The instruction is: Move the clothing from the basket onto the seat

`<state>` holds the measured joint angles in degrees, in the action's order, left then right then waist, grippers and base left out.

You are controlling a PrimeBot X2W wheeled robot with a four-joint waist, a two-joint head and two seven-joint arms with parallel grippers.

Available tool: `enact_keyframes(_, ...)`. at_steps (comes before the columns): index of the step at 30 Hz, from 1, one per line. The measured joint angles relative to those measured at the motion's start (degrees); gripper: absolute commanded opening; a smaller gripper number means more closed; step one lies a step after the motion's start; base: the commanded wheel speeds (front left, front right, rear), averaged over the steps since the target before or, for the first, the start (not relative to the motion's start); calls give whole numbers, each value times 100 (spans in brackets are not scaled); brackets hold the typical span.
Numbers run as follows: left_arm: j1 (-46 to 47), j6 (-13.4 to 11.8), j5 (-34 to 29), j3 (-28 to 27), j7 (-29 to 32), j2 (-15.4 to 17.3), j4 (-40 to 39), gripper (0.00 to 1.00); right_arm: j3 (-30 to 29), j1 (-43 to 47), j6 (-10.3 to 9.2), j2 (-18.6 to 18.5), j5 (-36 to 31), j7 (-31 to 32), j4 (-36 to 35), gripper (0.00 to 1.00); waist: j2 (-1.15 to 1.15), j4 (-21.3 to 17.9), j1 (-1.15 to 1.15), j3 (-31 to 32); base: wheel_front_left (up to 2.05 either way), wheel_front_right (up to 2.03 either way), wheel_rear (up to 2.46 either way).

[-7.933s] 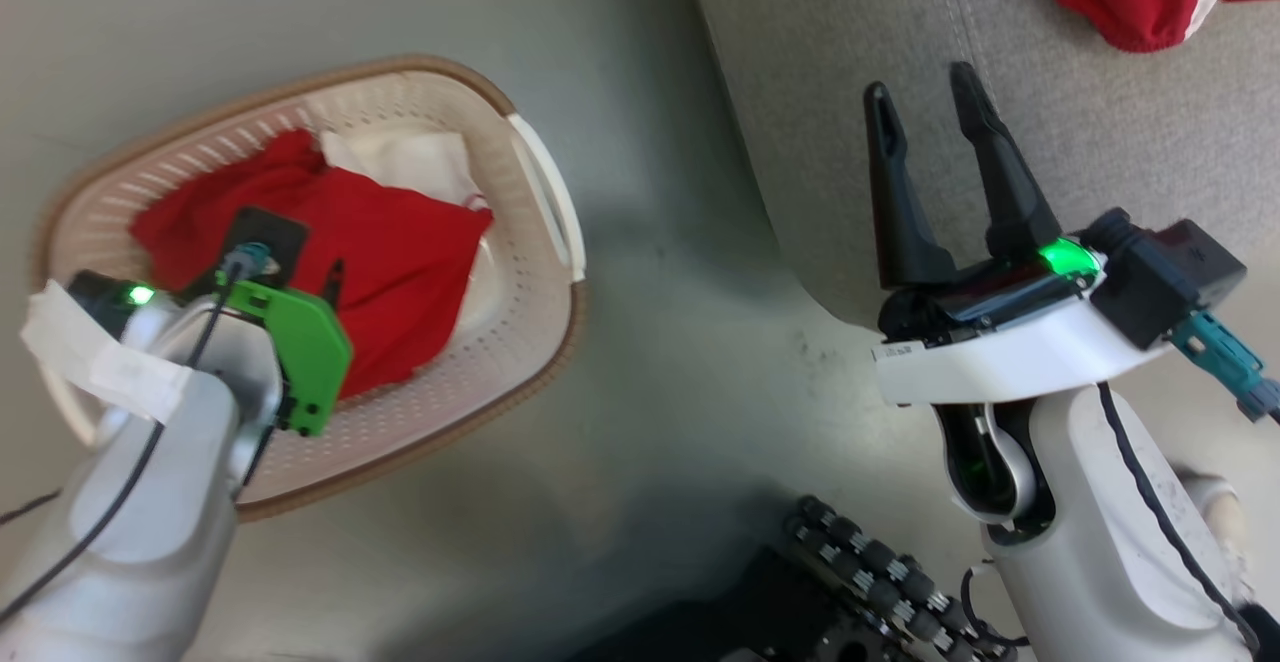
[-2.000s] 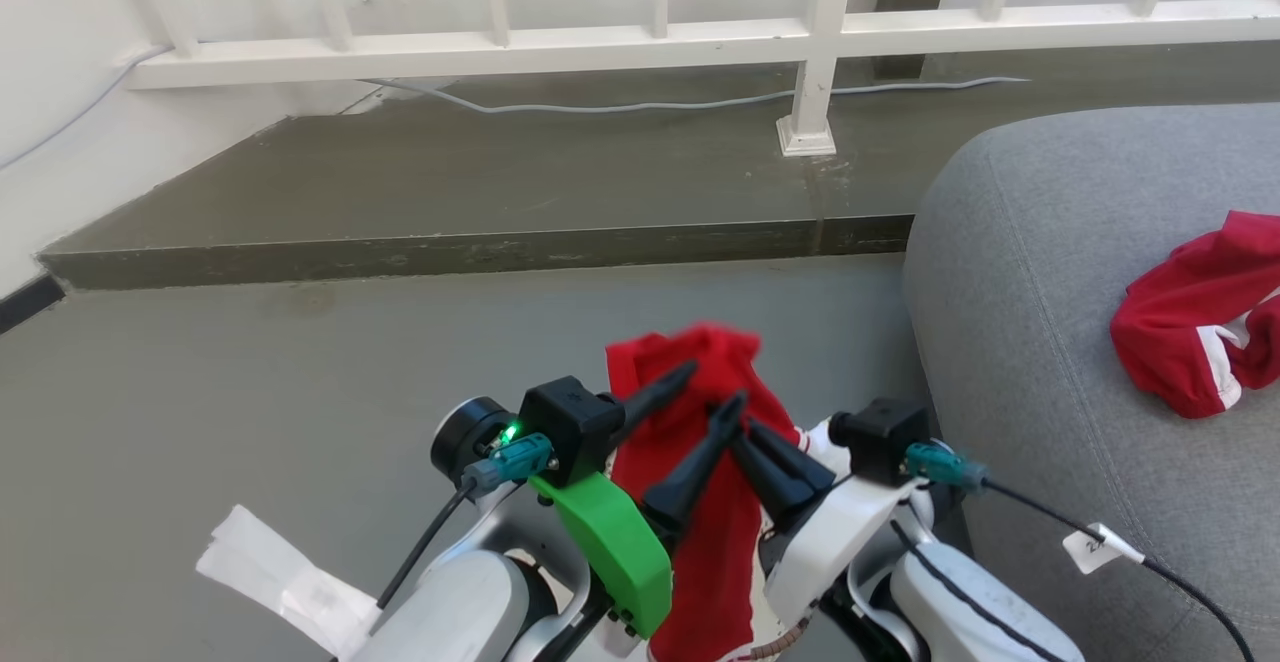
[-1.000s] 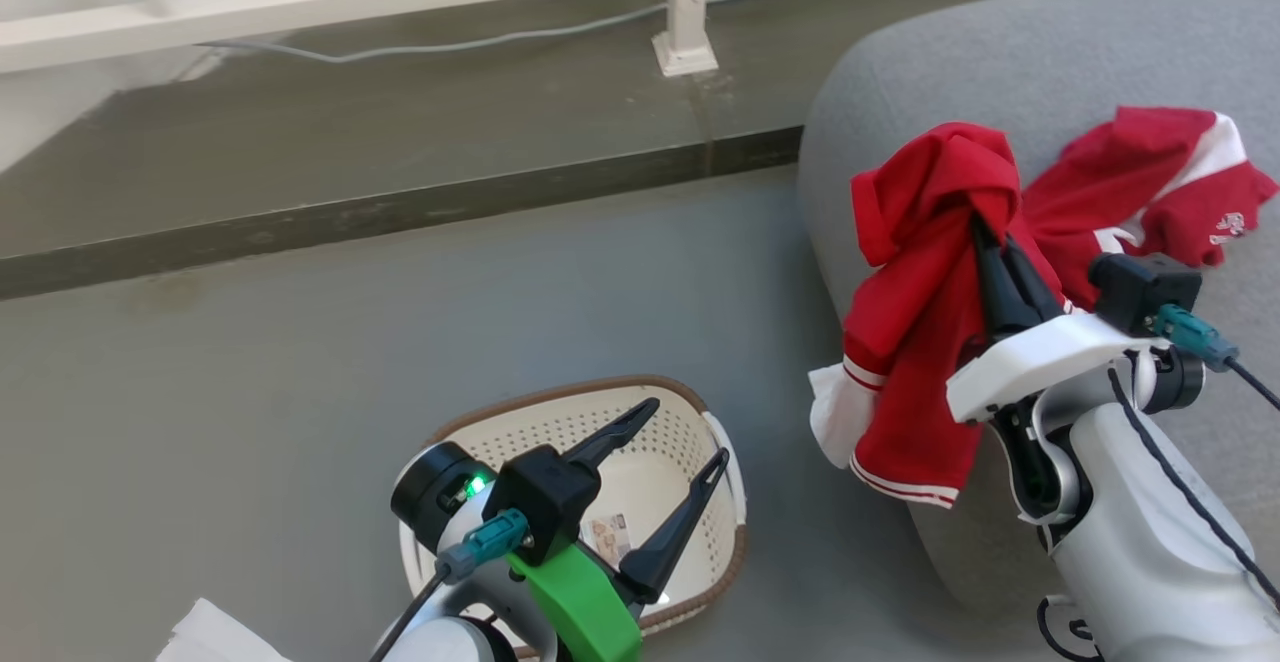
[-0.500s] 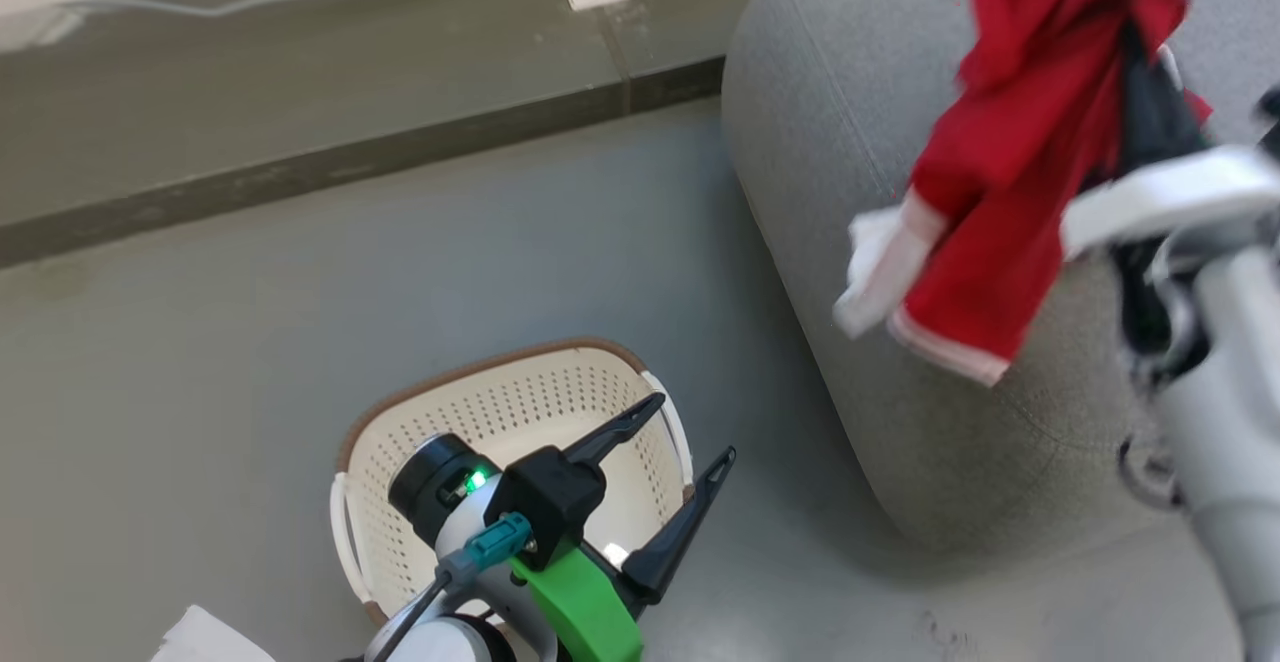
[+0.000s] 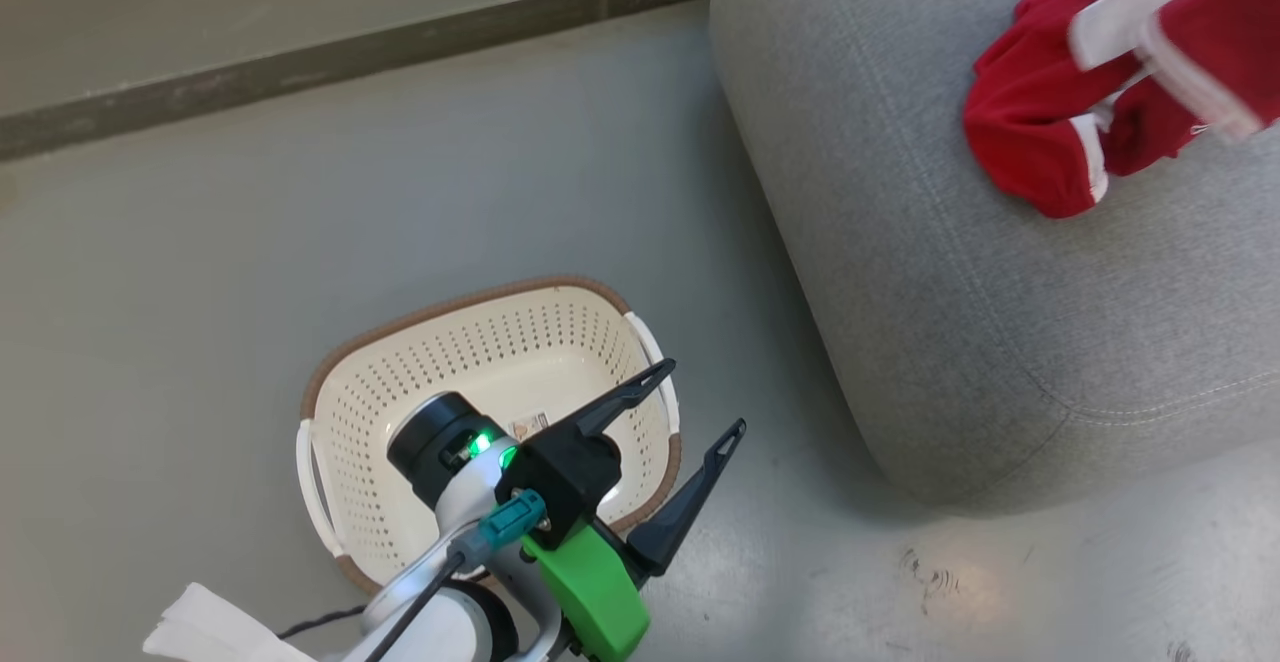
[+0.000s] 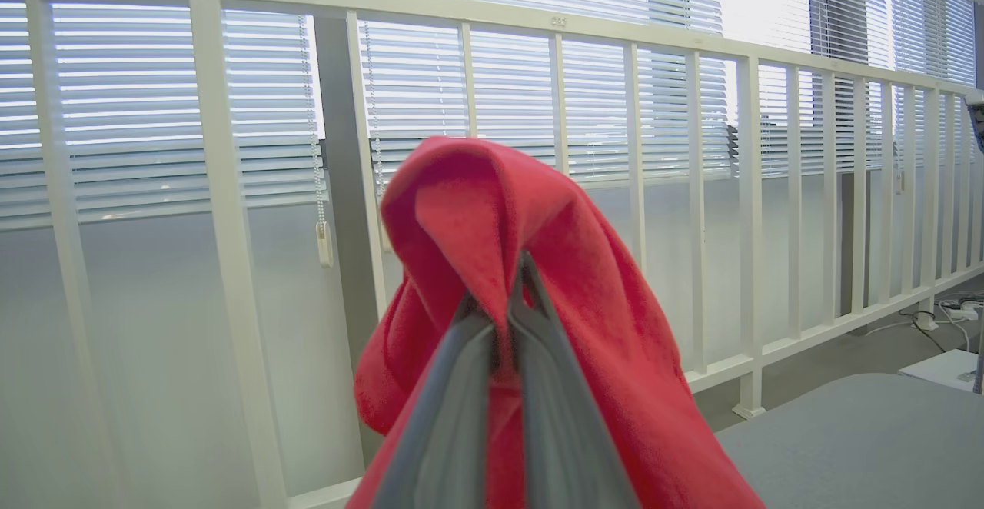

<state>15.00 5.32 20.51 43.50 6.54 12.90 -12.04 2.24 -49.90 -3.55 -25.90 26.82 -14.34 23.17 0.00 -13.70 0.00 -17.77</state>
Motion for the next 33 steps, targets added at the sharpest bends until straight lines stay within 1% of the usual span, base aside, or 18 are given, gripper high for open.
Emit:
enact_keyframes(5, 123, 22, -63, 16, 80, 53, -86, 100, -88, -309, 1, -143, 12, 13, 249, 0, 0, 78, 0, -248, 0, 0, 0)
enact_keyframes(9, 220, 23, -76, 40, 108, 57, -158, 100, -126, -307, 2, -145, 45, 21, 461, 0, 0, 130, 0, -405, 0, 0, 0)
enact_keyframes(11, 298, 29, -108, 51, 159, 66, -194, 100, -130, -243, 10, -125, 87, 25, 680, 0, 0, 181, 0, -568, 0, 0, 0)
enact_keyframes(14, 353, 30, -115, 53, 214, 90, -245, 100, -156, -115, 14, -68, 183, 27, 983, 0, 0, 228, 0, -740, 0, 0, 0)
enact_keyframes(20, 519, 49, -151, -3, 258, 135, -302, 100, -205, 246, 40, 244, 416, 36, 1588, 0, 0, 301, 1, -1076, 0, 0, 0)
enact_keyframes(21, 519, 49, -151, -3, 258, 135, -302, 100, -205, 246, 40, 244, 416, 36, 1588, 0, 0, 301, 1, -1076, 0, 0, 0)
enact_keyframes(24, 554, 60, -151, -44, 257, 207, -242, 100, -187, 378, 92, 466, 503, 94, 1990, 0, 0, 332, 1, -1232, 0, 0, 0)
enact_keyframes(30, 611, 66, -148, -52, 256, 227, -175, 100, -199, 353, 156, 467, 549, 93, 2187, 0, 0, 341, 0, -1289, 0, 0, 0)
enact_keyframes(31, 616, 70, -147, -53, 255, 231, -160, 100, -194, 337, 187, 460, 548, 93, 2209, 2, 0, 339, 0, -1287, 0, 0, 0)
enact_keyframes(32, 617, 70, -147, -54, 248, 237, -133, 100, -174, 331, 202, 456, 531, 89, 2237, 49, 0, 337, 0, -1278, 0, 0, 0)
enact_keyframes(33, 618, 71, -145, -54, 243, 240, -97, 100, -155, 331, 216, 460, 525, 76, 2270, 100, 0, 336, 0, -1261, 0, 0, 0)
